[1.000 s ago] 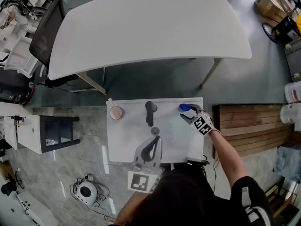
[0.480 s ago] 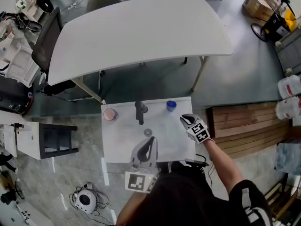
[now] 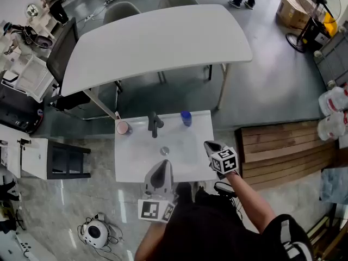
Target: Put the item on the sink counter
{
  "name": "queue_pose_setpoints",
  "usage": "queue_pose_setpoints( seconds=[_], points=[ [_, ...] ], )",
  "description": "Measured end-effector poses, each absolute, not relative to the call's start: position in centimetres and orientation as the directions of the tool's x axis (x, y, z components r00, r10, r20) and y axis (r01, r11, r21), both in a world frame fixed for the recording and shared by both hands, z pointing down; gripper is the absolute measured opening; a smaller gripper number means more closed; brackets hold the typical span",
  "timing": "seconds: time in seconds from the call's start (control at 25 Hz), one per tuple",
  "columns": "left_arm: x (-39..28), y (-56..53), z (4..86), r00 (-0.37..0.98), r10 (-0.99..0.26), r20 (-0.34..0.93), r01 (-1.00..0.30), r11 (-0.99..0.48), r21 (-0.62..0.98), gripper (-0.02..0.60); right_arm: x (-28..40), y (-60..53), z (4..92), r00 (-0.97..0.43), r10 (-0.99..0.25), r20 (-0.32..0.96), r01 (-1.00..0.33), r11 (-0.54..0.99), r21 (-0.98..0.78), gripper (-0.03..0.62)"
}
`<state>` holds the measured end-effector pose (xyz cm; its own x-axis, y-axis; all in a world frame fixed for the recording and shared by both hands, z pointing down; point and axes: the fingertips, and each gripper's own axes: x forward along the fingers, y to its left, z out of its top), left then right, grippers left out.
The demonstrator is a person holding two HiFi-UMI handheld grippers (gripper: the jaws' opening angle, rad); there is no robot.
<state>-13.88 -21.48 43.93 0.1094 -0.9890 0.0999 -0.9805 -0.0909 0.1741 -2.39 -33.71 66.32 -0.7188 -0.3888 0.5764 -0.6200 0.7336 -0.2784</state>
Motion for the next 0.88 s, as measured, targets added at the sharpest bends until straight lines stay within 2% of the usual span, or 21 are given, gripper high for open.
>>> queue_pose_setpoints(
  seconds=[0.52, 0.88],
  points=[
    [-12.1, -19.4, 43.5, 0.117, -0.988, 0.097, -0.981, -0.1, 0.164, 0.015, 0.0, -30.0, 55.5, -0.703, -0.551, 0.45, -0.68, 0.705, -0.198, 0.011],
    [-14.0, -17.9, 42.3, 0.127, -0.989, 0.075, -0.981, -0.114, 0.159, 0.015, -0.1, -26.6, 49.0, -0.677, -0.651, 0.344, -0.728, 0.662, -0.179, 0.011]
  ],
)
